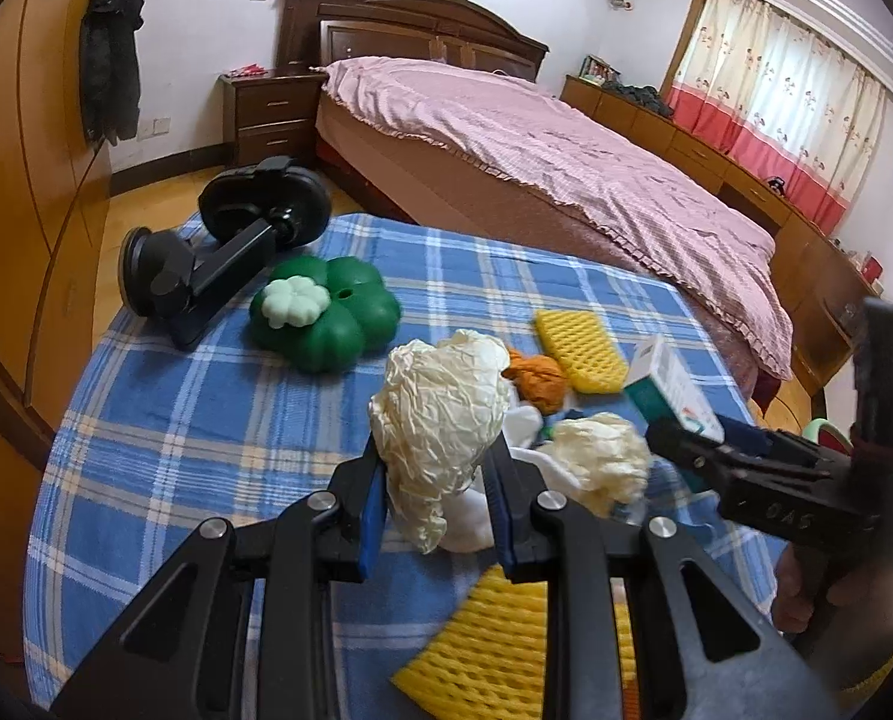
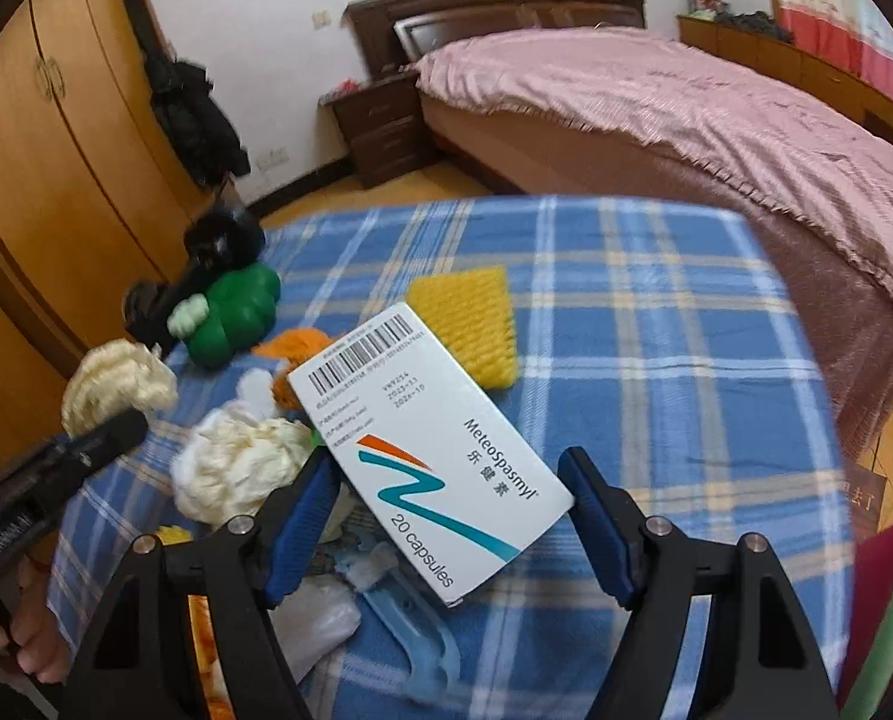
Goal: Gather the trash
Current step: 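Close the left tool on the crumpled paper while the right tool grasps the medicine box, then carry both items over the red bin and open both tools to drop them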
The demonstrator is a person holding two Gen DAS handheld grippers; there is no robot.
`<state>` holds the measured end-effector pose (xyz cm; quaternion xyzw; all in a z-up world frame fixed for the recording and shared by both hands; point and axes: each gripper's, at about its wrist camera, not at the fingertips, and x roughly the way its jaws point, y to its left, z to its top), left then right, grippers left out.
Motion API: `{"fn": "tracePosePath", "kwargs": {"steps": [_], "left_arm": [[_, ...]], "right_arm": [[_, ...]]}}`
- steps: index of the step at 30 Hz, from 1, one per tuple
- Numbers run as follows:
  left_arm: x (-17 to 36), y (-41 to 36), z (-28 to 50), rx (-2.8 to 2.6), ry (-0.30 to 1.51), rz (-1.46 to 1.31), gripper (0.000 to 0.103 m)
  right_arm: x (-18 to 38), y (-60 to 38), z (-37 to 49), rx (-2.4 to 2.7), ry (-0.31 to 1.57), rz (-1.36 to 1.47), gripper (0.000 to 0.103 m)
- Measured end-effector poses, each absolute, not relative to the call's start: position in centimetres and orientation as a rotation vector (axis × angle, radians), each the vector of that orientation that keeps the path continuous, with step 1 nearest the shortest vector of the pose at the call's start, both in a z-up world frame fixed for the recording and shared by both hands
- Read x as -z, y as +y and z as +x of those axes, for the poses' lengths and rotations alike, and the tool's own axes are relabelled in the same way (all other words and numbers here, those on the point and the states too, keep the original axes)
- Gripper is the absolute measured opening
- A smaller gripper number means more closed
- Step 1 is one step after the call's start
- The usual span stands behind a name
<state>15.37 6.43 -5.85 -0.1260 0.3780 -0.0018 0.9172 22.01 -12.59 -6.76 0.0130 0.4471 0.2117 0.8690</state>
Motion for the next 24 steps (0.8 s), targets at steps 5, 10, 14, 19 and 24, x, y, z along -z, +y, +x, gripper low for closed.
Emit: {"fn": "tracePosePath", "kwargs": {"steps": [5, 10, 14, 19, 24], "left_arm": [[4.8, 4.9, 14.9, 0.024, 0.765, -0.245, 0.029], [3.8, 3.4, 14.3, 0.049, 0.757, -0.231, 0.029], [2.9, 2.0, 13.7, 0.075, 0.749, -0.22, 0.029], [1.8, -0.1, 13.3, 0.112, 0.736, -0.193, 0.029], [1.0, -3.0, 12.9, 0.179, 0.739, -0.173, 0.029]], "right_arm": [[4.2, -14.3, 19.8, -0.4, 0.871, 0.072, 0.077], [2.4, -16.4, 17.7, -0.36, 0.83, 0.124, 0.077], [1.2, -18.4, 15.9, -0.316, 0.808, 0.163, 0.077], [0.2, -21.3, 13.6, -0.263, 0.786, 0.209, 0.077], [-0.4, -24.2, 11.6, -0.209, 0.77, 0.258, 0.077]]}}
